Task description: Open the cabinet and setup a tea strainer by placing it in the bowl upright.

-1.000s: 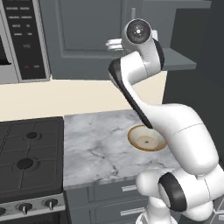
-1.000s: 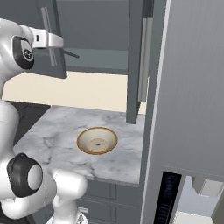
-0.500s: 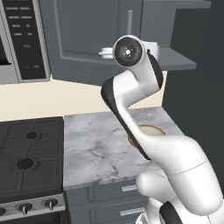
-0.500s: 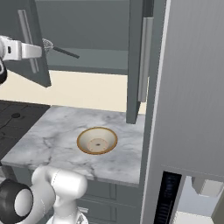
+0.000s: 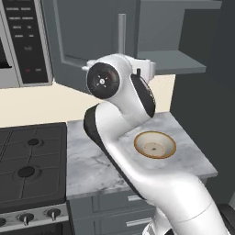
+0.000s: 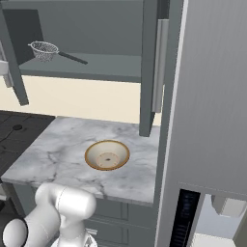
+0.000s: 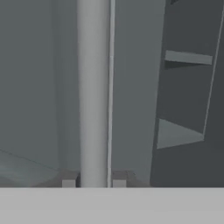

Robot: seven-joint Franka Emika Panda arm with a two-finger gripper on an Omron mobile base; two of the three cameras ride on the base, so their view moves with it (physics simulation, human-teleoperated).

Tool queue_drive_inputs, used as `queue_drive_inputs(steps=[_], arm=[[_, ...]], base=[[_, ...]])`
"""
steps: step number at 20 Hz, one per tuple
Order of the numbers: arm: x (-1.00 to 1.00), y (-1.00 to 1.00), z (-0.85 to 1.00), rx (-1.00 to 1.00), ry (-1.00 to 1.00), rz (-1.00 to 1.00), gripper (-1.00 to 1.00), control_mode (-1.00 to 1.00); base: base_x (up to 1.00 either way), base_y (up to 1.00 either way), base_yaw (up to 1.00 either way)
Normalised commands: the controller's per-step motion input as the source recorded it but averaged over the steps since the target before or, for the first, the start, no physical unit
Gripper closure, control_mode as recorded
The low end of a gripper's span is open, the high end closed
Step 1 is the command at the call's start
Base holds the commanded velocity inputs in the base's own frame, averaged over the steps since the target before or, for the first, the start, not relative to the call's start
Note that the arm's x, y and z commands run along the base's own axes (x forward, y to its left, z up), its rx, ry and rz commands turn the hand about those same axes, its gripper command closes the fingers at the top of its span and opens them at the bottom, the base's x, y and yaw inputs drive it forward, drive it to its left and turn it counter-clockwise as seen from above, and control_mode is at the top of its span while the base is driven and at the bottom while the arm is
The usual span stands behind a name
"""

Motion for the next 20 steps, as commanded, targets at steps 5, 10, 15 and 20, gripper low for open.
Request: queue_drive_inputs(steps=[5,10,15,20], arm=[[-0.11,0.04,0.0,0.0,0.0,-0.07,1.0,-1.0],[-0.03,0.07,0.0,0.0,0.0,-0.04,-1.0,-1.0],[-0.04,0.01,0.0,0.0,0.0,-0.02,-1.0,-1.0],[-0.43,0.06,0.06,-0.02,0.0,-0.02,-1.0,-1.0]], base=[[0.0,0.0,0.0],[0.0,0.0,0.0],[0.0,0.0,0.0],[0.0,0.0,0.0]])
